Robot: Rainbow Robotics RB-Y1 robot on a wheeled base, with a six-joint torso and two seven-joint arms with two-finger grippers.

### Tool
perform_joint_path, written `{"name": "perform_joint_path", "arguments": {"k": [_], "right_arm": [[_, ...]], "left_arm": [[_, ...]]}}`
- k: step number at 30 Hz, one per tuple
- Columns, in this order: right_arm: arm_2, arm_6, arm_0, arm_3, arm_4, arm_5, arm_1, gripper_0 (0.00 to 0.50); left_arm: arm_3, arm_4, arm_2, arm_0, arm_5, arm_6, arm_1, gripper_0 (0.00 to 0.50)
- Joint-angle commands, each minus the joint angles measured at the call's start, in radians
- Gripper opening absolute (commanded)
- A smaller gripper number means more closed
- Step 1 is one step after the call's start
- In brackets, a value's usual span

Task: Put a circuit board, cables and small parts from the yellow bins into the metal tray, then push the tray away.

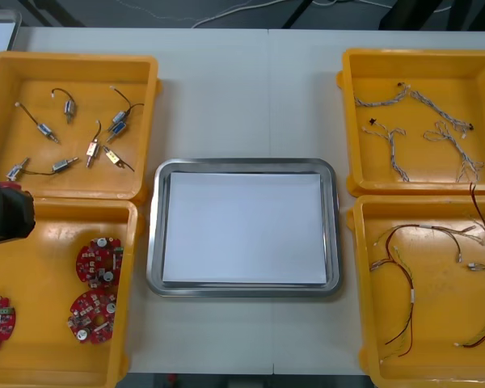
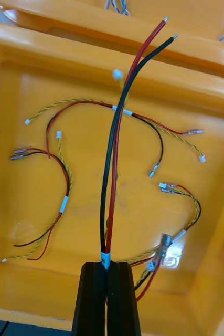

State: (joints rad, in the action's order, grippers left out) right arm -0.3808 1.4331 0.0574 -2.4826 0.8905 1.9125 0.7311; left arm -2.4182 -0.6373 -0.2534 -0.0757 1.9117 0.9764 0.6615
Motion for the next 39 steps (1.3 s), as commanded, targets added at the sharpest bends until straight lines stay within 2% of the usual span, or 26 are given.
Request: {"name": "perform_joint_path", "arguments": {"k": [1, 4, 7, 9, 11, 17, 26, 31, 34, 39], "right_arm": [[-0.006, 0.044, -0.025, -0.065, 0.019, 0.007, -0.010, 0.000], [0.017, 0.044, -0.037, -0.079, 0.027, 0.007, -0.010, 0.000], [0.031, 0.044, -0.073, -0.085, 0.038, 0.007, -0.010, 0.000], [0.036, 0.044, -0.110, -0.087, 0.058, 0.007, -0.010, 0.000], [0.034, 0.040, -0.134, -0.087, 0.087, 0.007, -0.010, 0.000], [0.045, 0.027, -0.149, -0.087, 0.146, 0.007, -0.010, 0.000], [0.080, 0.007, -0.163, -0.096, 0.169, 0.007, 0.016, 0.000], [0.111, -0.010, -0.186, -0.091, 0.157, 0.007, 0.037, 0.000], [0.111, -0.014, -0.195, -0.075, 0.166, 0.007, 0.039, 0.000], [0.111, -0.016, -0.197, -0.050, 0.176, 0.007, 0.044, 0.000]], "left_arm": [[-0.030, -0.099, -0.026, -0.052, 0.008, -0.137, 0.084, 0.000], [-0.029, -0.180, -0.009, -0.055, 0.008, -0.200, 0.125, 0.000], [-0.030, -0.245, 0.059, -0.064, 0.008, -0.305, 0.213, 0.000], [-0.035, -0.255, 0.137, -0.093, -0.017, -0.369, 0.282, 0.000], [-0.035, -0.255, 0.195, -0.128, -0.019, -0.404, 0.317, 0.000], [-0.033, -0.274, 0.264, -0.196, -0.025, -0.447, 0.332, 0.000], [-0.013, -0.461, 0.263, -0.303, -0.100, -0.492, 0.454, 0.000], [0.033, -0.544, 0.275, -0.363, -0.126, -0.510, 0.463, 0.000], [0.034, -0.542, 0.324, -0.397, -0.137, -0.524, 0.463, 0.000], [0.033, -0.479, 0.476, -0.498, -0.161, -0.602, 0.463, 0.000]]}}
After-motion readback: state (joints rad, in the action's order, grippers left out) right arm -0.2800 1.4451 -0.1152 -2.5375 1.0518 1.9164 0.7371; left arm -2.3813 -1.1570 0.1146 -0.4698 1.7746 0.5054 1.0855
